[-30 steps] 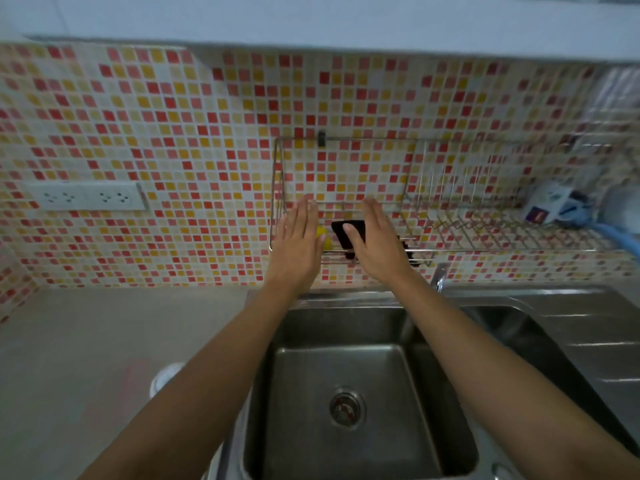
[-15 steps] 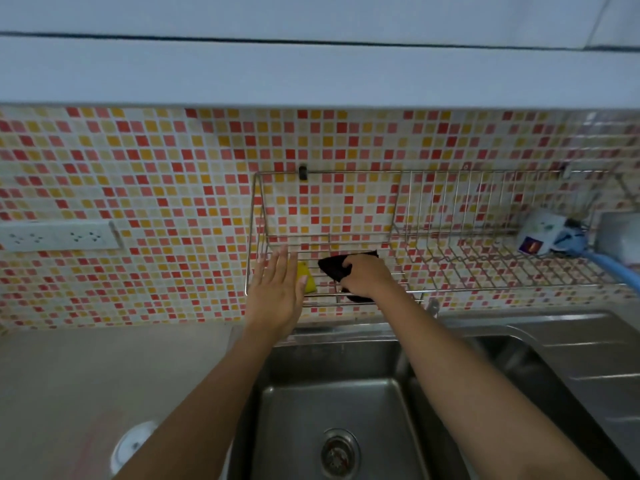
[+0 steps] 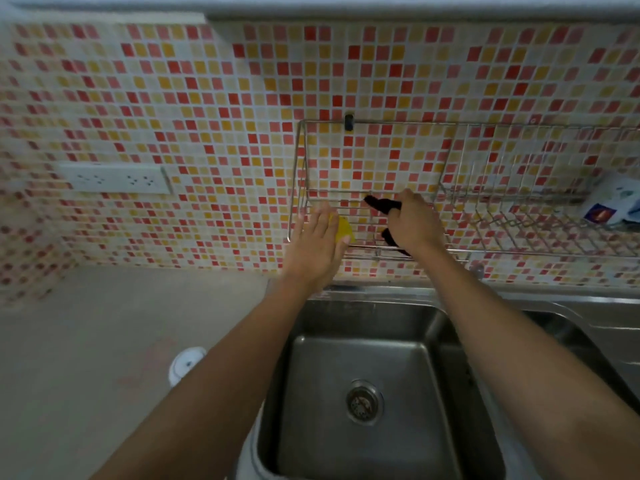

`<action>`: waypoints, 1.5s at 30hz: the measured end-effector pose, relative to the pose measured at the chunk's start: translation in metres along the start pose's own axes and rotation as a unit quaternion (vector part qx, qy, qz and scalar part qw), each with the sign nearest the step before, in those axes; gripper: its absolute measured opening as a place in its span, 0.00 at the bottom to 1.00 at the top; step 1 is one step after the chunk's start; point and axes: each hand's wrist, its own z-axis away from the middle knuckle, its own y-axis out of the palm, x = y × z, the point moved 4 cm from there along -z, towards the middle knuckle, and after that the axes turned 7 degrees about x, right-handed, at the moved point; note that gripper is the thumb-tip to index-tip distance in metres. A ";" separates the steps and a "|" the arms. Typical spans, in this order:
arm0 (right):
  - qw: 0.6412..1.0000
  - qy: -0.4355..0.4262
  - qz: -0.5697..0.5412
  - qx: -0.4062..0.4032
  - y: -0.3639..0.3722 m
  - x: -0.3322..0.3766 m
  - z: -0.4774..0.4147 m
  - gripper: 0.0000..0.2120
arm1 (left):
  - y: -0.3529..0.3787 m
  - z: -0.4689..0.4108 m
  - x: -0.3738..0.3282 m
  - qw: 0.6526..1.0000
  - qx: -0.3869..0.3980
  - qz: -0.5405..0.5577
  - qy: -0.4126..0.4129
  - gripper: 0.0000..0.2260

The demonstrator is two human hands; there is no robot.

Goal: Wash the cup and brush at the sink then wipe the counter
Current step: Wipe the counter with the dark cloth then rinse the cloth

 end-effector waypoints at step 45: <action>0.879 -0.371 0.151 0.259 0.441 0.323 0.319 0.24 | 0.070 0.319 0.453 0.828 -0.151 0.445 -0.306 0.39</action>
